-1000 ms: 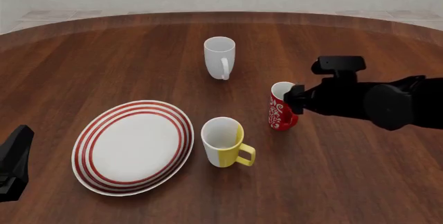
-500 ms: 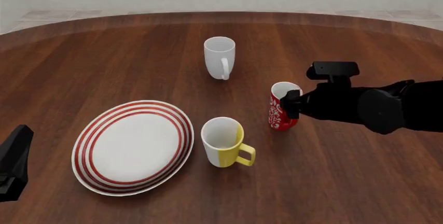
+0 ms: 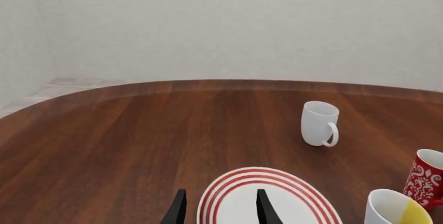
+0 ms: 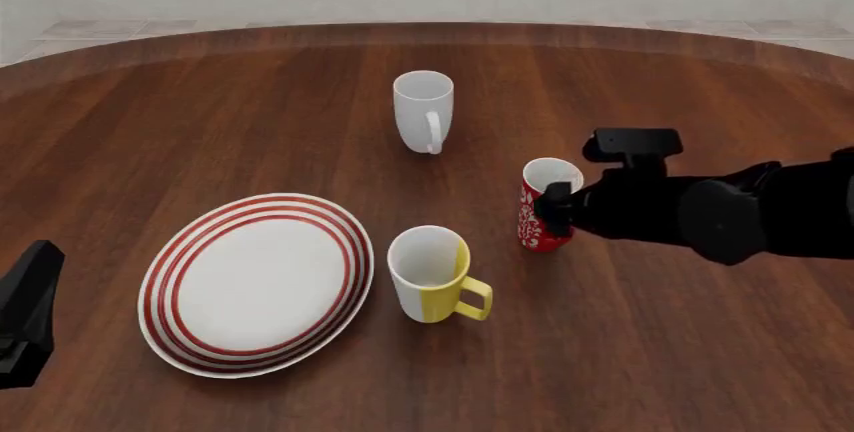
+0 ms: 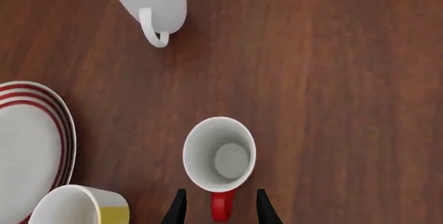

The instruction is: Pick up the red mug and put it on the plate

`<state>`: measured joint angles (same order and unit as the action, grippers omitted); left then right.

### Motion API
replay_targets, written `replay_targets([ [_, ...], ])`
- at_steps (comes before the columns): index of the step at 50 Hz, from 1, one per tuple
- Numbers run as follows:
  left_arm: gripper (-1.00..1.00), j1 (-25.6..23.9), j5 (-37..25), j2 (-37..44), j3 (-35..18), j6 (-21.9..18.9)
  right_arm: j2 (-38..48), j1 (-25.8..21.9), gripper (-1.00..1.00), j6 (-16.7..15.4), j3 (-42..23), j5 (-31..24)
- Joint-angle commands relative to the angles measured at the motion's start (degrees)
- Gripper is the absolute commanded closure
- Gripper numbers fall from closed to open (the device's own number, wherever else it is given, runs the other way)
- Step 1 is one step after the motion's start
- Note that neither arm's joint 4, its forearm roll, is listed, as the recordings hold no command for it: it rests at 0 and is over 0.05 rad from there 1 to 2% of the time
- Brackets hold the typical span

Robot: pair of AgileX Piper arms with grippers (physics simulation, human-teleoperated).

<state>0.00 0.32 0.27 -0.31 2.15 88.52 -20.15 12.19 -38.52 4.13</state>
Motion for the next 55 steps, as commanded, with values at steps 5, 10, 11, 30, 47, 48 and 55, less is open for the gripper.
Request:
replay_targets([
  [5, -1.00, 0.0, -0.2, -0.1, -0.2, 0.0, 1.2, -0.5, -1.00, 0.3, 0.1, 0.7],
  [10, -1.00, 0.0, 0.1, -0.1, 0.1, 0.0, 1.3, -0.5, -1.00, 0.5, 0.4, 0.9],
  [11, -1.00, 0.0, 0.0, 0.0, -0.1, 0.0, 1.2, -0.5, -1.00, 0.5, 0.5, 0.9],
  [30, -1.00, 0.0, 0.0, 0.1, -0.1, 0.1, 3.0, -0.5, -1.00, 1.1, 1.1, 2.5],
  [47, -1.00, 0.0, 0.1, 0.1, 0.1, 0.3, 3.3, -0.6, 1.00, 1.8, 1.3, 2.6],
  [48, -1.00, 0.0, 0.2, 0.1, 0.1, 0.3, 3.2, -0.6, 1.00, 1.7, 1.4, 2.7],
  [55, -1.00, 0.0, 0.1, -0.1, 0.2, 0.3, 2.8, 0.4, 1.00, 1.4, 1.6, 2.4],
])
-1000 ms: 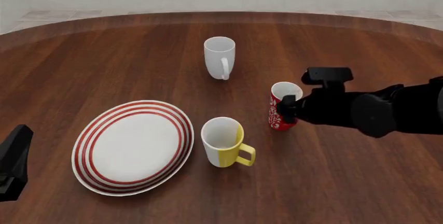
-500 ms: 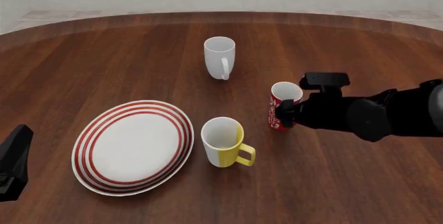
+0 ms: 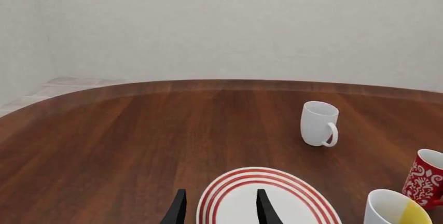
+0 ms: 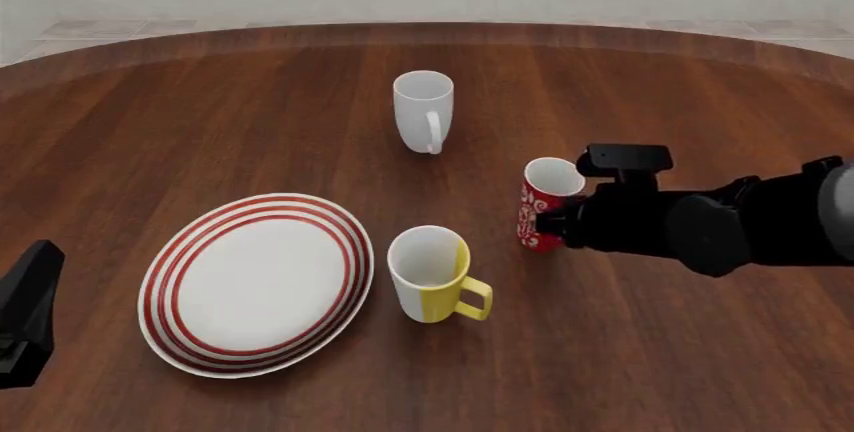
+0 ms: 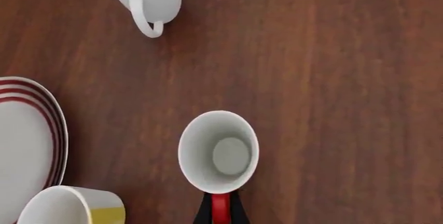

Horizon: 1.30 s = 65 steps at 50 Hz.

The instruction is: Pick up the red mug and put it on the plate

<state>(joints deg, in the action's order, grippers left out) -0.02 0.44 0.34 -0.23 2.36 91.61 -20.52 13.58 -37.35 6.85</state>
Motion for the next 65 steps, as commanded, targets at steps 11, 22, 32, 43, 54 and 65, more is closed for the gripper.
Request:
replay_targets([
  [11, -1.00, 0.1, -0.1, -0.1, -0.1, 0.3, -2.2, 1.1, 1.00, -0.8, -0.1, -1.7],
  [22, -1.00, 0.1, 0.1, -0.1, 0.0, 0.2, -8.2, 0.9, 1.00, -3.7, -2.6, -5.7],
  [32, -1.00, 0.0, 0.1, -0.1, 0.0, 0.0, -12.5, -0.2, 1.00, -7.0, -7.0, -10.4],
  [43, -1.00, -0.1, 0.0, -0.2, 0.1, -0.2, -14.6, -1.8, 1.00, -8.6, -13.7, -15.2],
  [54, -1.00, -0.1, 0.1, -0.1, 0.1, -0.1, -15.4, -5.4, 1.00, -9.7, -19.0, -18.4],
  [65, -1.00, -0.1, 0.1, -0.2, 0.0, 0.0, -14.4, -9.4, 1.00, -10.7, -22.1, -19.5],
])
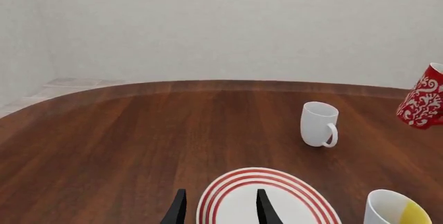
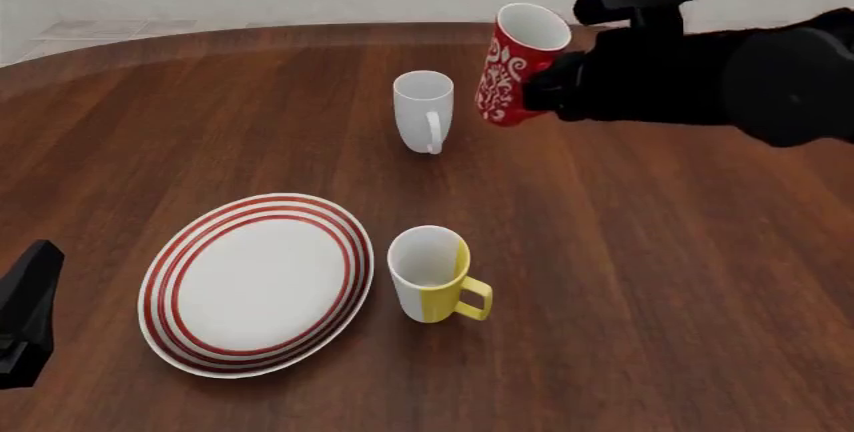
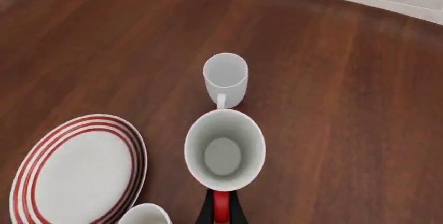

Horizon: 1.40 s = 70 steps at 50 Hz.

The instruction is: Pick up the red mug and put it on the plate

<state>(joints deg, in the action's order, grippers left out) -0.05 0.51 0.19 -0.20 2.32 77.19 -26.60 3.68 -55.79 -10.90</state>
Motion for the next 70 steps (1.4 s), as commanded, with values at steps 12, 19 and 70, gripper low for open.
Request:
replay_targets([
  [12, -1.00, -0.1, 0.2, -0.1, 0.1, -0.1, 1.6, -7.6, 1.00, -1.8, -7.1, -3.3],
  [19, -1.00, -0.1, 0.1, -0.1, 0.0, -0.2, 2.4, -10.1, 1.00, -2.8, -9.1, -4.3],
  [70, -1.00, 0.0, 0.1, -0.1, 0.0, 0.0, 12.5, -24.0, 1.00, -5.4, -16.1, -6.4],
])
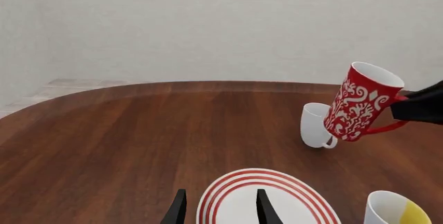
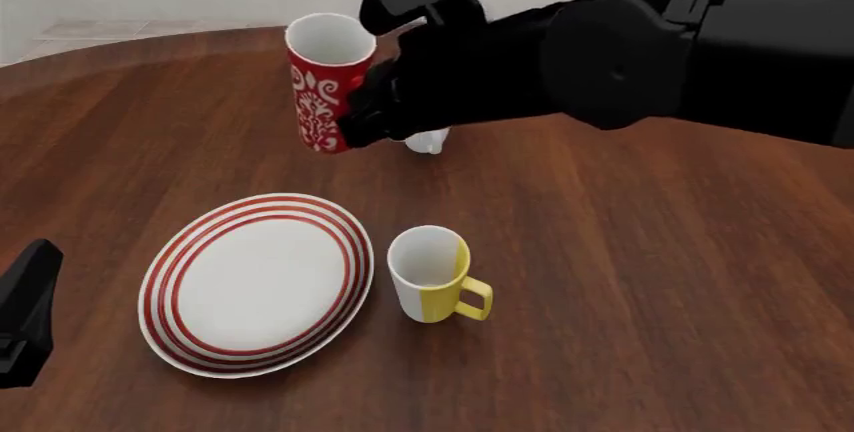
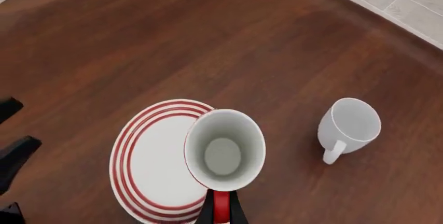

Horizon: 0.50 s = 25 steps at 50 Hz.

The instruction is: Pick up the red mug and put it on the plate

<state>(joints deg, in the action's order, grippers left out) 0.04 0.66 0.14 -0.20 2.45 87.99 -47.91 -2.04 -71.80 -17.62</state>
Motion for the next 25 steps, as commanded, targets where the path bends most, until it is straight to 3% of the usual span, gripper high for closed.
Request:
replay_targets([
  [1, -1.00, -0.1, 0.0, 0.0, 0.0, -0.2, 1.7, -2.9, 1.00, 0.2, -0.1, 0.3],
  [25, -1.00, -0.3, 0.1, 0.0, 0.1, -0.6, 5.4, -6.0, 1.00, 0.8, 0.4, 1.2],
])
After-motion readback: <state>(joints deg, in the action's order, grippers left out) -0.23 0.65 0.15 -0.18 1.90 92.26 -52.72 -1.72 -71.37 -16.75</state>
